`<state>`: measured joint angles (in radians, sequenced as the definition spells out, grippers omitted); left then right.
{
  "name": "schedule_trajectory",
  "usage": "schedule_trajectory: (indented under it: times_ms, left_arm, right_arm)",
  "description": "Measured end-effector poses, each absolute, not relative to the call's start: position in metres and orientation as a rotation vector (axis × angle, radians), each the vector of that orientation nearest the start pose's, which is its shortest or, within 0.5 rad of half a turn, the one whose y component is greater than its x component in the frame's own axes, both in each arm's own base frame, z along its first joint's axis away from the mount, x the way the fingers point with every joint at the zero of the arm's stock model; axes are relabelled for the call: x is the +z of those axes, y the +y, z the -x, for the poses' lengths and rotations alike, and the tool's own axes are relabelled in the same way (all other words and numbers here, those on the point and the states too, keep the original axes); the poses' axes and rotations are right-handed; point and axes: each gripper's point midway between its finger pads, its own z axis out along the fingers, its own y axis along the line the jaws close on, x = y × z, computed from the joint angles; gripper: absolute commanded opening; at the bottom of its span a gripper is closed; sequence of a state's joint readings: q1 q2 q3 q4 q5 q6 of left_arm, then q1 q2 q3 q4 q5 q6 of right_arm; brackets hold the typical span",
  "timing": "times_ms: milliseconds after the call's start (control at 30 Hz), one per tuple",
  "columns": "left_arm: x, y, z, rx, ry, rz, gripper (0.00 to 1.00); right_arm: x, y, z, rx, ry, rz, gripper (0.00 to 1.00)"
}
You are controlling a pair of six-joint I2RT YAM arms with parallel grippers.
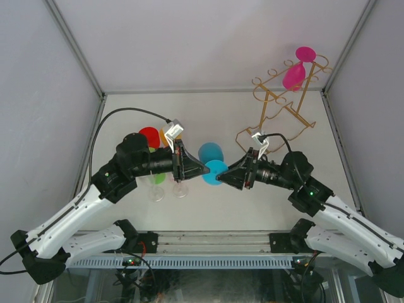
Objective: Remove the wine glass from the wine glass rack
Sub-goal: Place the wine glass at the center of the board.
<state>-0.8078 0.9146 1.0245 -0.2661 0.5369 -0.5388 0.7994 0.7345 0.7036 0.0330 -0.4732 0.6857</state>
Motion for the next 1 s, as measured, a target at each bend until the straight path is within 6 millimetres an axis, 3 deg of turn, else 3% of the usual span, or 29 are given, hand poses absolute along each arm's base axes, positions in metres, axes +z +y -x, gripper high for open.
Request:
schedule_trajectory:
  times_ms: [133,200,233,333,500,667,867,1000]
  left_arm:
    - [0.339,-0.292,-0.133,-1.393,1.81,-0.691,0.01]
    - [0.338,-0.292,-0.134,-1.387,1.815,-0.686,0.06]
    - [0.339,-0.291,-0.135,-1.383,1.81,-0.687,0.13]
    - [0.34,-0.29,-0.136,-1.367,1.797,-0.683,0.56]
    - [0.336,-0.281,-0.146,-1.276,1.815,-0.634,0.96]
    - [0.34,-0.258,-0.164,-1.124,1.815,-0.494,1.0]
    - [0.364,-0.238,-0.179,-1.044,1.775,-0.385,1.0]
    - [0.361,-0.237,-0.184,-1.034,1.802,-0.374,1.0]
  right_arm:
    - [0.305,0.291,-0.128,1.543,1.752,0.524,0.0]
    - [0.306,0.294,-0.124,1.567,1.743,0.542,0.0]
    - [0.307,0.295,-0.124,1.571,1.737,0.548,0.0]
    - [0.31,0.295,-0.123,1.547,1.696,0.585,0.0]
    - [0.306,0.288,-0.122,1.403,1.597,0.693,0.0]
    - [0.28,0.283,-0.118,1.163,1.477,0.918,0.0]
    - [0.221,0.286,-0.089,0.82,1.262,1.4,0.0]
    - [0.184,0.282,-0.088,0.56,1.135,1.604,0.0]
